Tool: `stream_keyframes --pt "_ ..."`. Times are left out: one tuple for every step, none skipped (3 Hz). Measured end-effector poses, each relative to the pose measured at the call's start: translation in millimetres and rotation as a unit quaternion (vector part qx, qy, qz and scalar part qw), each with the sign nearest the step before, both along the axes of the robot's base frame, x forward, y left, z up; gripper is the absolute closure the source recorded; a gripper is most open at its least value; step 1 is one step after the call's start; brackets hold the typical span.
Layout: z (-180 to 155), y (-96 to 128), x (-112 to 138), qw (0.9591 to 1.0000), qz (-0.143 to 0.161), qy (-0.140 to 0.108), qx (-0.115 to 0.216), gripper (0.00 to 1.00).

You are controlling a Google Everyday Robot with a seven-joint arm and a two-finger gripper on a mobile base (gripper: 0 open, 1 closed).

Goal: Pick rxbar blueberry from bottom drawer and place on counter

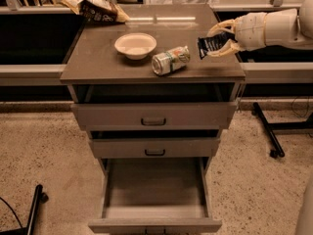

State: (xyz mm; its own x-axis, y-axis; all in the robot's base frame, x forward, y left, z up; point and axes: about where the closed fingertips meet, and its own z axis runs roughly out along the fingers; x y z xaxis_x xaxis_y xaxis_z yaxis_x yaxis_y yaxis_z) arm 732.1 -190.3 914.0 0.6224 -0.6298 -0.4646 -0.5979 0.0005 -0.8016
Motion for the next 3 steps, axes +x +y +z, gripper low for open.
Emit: stream_keyframes --pt "-11 7 4 0.9999 0.005 0.016 0.002 1.0" --pt "-18 13 5 0.9996 0.013 0.026 0.003 1.0" --pt "-23 15 6 0.9994 0.016 0.032 0.001 1.0"
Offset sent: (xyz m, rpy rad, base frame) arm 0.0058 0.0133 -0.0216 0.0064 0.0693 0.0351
